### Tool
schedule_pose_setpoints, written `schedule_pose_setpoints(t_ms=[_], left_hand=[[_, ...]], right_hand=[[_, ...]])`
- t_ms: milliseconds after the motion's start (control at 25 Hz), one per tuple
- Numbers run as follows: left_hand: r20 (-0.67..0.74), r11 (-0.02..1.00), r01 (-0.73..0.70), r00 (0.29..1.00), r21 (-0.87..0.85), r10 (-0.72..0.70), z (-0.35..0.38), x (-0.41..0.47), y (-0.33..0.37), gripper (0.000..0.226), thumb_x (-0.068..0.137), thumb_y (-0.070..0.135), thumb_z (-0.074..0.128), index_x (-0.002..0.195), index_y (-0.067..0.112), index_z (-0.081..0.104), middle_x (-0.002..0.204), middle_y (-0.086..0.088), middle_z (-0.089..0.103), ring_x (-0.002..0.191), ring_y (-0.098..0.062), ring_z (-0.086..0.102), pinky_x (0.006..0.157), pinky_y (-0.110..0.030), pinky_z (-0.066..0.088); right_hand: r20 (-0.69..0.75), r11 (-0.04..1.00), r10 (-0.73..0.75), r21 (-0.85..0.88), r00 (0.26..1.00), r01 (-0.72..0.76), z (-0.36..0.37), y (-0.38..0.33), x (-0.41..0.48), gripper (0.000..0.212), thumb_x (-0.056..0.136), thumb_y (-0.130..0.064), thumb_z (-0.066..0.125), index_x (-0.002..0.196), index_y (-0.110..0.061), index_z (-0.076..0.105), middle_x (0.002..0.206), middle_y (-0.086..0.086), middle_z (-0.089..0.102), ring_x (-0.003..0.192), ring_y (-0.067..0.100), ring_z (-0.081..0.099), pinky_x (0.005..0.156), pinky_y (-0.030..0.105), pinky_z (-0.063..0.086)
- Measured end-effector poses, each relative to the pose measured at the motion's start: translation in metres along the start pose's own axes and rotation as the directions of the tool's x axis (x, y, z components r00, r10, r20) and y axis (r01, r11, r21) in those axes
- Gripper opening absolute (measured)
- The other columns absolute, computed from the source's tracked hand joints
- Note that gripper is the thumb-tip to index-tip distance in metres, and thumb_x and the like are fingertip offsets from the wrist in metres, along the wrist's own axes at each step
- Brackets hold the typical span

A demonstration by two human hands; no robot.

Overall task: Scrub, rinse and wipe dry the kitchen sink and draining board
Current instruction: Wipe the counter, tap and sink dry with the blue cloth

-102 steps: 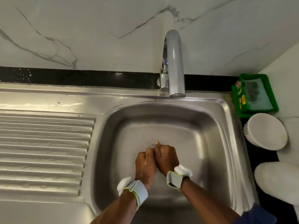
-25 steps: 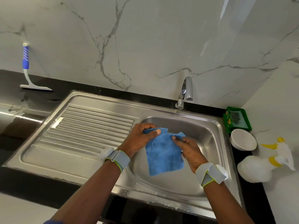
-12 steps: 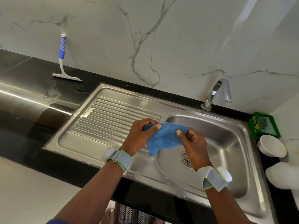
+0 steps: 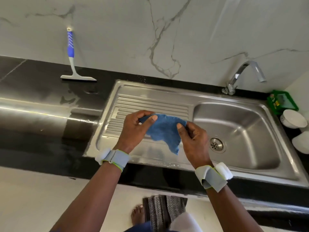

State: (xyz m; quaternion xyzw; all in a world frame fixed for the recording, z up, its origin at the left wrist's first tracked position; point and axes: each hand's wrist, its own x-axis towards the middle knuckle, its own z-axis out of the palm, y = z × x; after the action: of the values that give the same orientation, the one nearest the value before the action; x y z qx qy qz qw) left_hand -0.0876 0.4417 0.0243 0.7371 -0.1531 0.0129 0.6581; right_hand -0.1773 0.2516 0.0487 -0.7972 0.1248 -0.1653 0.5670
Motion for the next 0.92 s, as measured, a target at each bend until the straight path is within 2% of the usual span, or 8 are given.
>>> schedule_pose_setpoints(t_ms=[200, 360, 480, 560, 680, 760, 840, 920], left_hand=[[-0.056, 0.999, 0.029, 0.998, -0.024, -0.030, -0.093, -0.033, 0.017, 0.010, 0.088, 0.021, 0.076, 0.088, 0.011, 0.078, 0.086, -0.005, 0.076, 0.082, -0.016, 0.069, 0.077, -0.034, 0.055], [-0.032, 0.985, 0.161, 0.986, -0.058, -0.163, -0.173, -0.078, 0.027, 0.014, 0.087, 0.017, 0.075, 0.086, 0.003, 0.076, 0.080, -0.009, 0.069, 0.077, -0.019, 0.065, 0.071, -0.030, 0.051], [0.057, 0.962, 0.272, 0.960, 0.029, -0.273, -0.244, -0.095, 0.013, 0.016, 0.089, 0.014, 0.076, 0.086, -0.002, 0.075, 0.079, -0.016, 0.069, 0.075, -0.020, 0.064, 0.069, -0.028, 0.051], [0.092, 0.940, 0.315, 0.940, 0.133, -0.328, -0.277, -0.088, -0.006, 0.016, 0.094, 0.016, 0.075, 0.088, 0.001, 0.077, 0.083, -0.022, 0.072, 0.076, -0.020, 0.066, 0.073, -0.035, 0.055], [-0.048, 0.890, 0.281, 0.958, 0.359, -0.283, -0.324, -0.057, -0.063, 0.029, 0.086, 0.049, 0.072, 0.092, 0.021, 0.078, 0.089, -0.005, 0.075, 0.084, -0.012, 0.069, 0.085, -0.045, 0.059], [-0.089, 0.859, 0.205, 0.979, 0.468, -0.184, -0.337, -0.041, -0.090, 0.042, 0.081, 0.061, 0.061, 0.107, 0.030, 0.072, 0.107, 0.007, 0.071, 0.101, -0.012, 0.067, 0.092, -0.042, 0.056], [-0.027, 0.828, 0.081, 0.997, 0.555, -0.079, -0.344, -0.033, -0.111, 0.044, 0.086, 0.060, 0.056, 0.118, 0.032, 0.067, 0.123, 0.009, 0.064, 0.117, -0.016, 0.062, 0.098, -0.043, 0.052], [0.018, 0.793, 0.018, 0.999, 0.609, -0.037, -0.357, -0.022, -0.124, 0.041, 0.091, 0.057, 0.054, 0.121, 0.032, 0.065, 0.133, 0.010, 0.057, 0.127, -0.015, 0.055, 0.100, -0.042, 0.047]], right_hand=[[0.201, 0.987, -0.021, 0.158, 0.979, -0.011, 0.066, -0.037, -0.028, 0.014, 0.097, -0.011, 0.063, 0.089, -0.011, 0.074, 0.076, 0.015, 0.069, 0.062, 0.020, 0.062, 0.056, 0.039, 0.056], [0.423, 0.955, 0.068, 0.234, 0.904, -0.181, 0.126, -0.054, -0.070, 0.012, 0.098, -0.010, 0.062, 0.098, -0.005, 0.073, 0.087, 0.015, 0.076, 0.077, 0.030, 0.074, 0.059, 0.040, 0.061], [0.521, 0.962, 0.140, 0.129, 0.842, -0.239, 0.182, -0.063, -0.094, 0.012, 0.097, -0.013, 0.063, 0.100, -0.007, 0.074, 0.084, 0.011, 0.076, 0.072, 0.027, 0.074, 0.059, 0.036, 0.060], [0.513, 0.978, 0.162, 0.031, 0.843, -0.207, 0.218, -0.061, -0.093, 0.011, 0.096, -0.016, 0.064, 0.097, -0.011, 0.074, 0.080, 0.006, 0.075, 0.065, 0.021, 0.071, 0.057, 0.033, 0.058], [0.278, 0.957, 0.157, -0.282, 0.948, -0.076, 0.299, -0.050, -0.082, 0.020, 0.093, -0.028, 0.062, 0.109, -0.021, 0.070, 0.096, -0.002, 0.072, 0.084, 0.019, 0.068, 0.077, 0.040, 0.057], [0.195, 0.856, -0.062, -0.493, 0.979, 0.152, 0.336, -0.037, -0.086, 0.035, 0.093, -0.031, 0.055, 0.124, -0.017, 0.062, 0.118, 0.003, 0.064, 0.105, 0.023, 0.062, 0.090, 0.043, 0.053], [0.356, 0.712, -0.231, -0.572, 0.905, 0.407, 0.365, -0.021, -0.109, 0.050, 0.096, -0.039, 0.048, 0.136, -0.011, 0.056, 0.142, 0.011, 0.054, 0.132, 0.031, 0.050, 0.108, 0.047, 0.045], [0.543, 0.585, -0.119, -0.638, 0.832, 0.500, 0.395, -0.013, -0.124, 0.066, 0.099, -0.052, 0.038, 0.152, -0.013, 0.039, 0.163, 0.012, 0.026, 0.153, 0.031, 0.016, 0.122, 0.048, 0.023]])
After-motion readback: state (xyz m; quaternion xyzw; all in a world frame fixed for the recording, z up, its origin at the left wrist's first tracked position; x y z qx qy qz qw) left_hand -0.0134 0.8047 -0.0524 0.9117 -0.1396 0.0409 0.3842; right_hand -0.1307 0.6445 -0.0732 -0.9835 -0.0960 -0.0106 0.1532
